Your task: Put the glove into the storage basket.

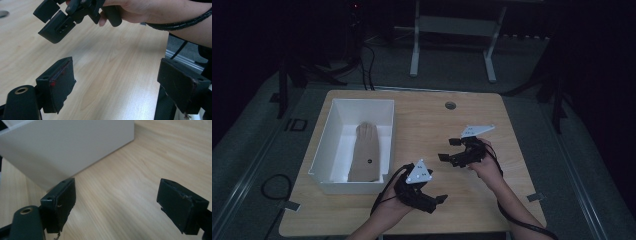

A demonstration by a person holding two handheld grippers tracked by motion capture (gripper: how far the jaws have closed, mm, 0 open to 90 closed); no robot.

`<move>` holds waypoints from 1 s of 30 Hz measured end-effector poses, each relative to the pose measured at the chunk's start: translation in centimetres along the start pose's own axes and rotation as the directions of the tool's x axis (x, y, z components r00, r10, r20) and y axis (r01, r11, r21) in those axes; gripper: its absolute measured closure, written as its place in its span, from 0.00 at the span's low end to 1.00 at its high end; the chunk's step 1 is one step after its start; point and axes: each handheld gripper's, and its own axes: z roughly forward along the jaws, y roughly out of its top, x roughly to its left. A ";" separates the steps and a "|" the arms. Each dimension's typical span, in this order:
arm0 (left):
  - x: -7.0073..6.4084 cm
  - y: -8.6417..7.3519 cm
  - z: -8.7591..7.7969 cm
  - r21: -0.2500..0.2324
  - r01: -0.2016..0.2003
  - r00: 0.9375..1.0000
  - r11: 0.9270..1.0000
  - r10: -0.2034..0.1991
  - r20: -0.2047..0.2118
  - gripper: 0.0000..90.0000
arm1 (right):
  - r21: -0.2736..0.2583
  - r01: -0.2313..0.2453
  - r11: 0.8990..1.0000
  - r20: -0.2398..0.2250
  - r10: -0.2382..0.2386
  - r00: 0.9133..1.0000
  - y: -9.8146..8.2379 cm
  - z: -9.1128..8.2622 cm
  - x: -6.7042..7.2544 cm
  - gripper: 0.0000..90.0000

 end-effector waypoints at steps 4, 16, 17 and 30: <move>-0.1 -1.1 1.5 0.014 0.001 0.999 1.000 -0.001 0.035 0.16 | -0.007 0.006 1.000 -0.017 -0.007 1.000 -1.7 -0.1 -0.1 0.17; 0.0 -3.8 4.9 0.067 -0.016 0.998 0.998 0.011 0.069 0.16 | 0.041 -0.009 0.999 0.006 0.009 1.000 -5.8 -0.1 -1.1 0.16; 0.0 -4.1 5.1 0.070 -0.022 0.997 0.997 0.017 0.069 0.16 | 0.035 -0.009 0.999 0.008 0.009 1.000 -6.0 -0.1 -1.2 0.16; 0.0 -5.7 6.8 0.077 -0.034 0.996 0.996 0.028 0.080 0.16 | 0.004 -0.038 0.999 0.028 0.038 0.999 -8.9 -1.6 -1.7 0.16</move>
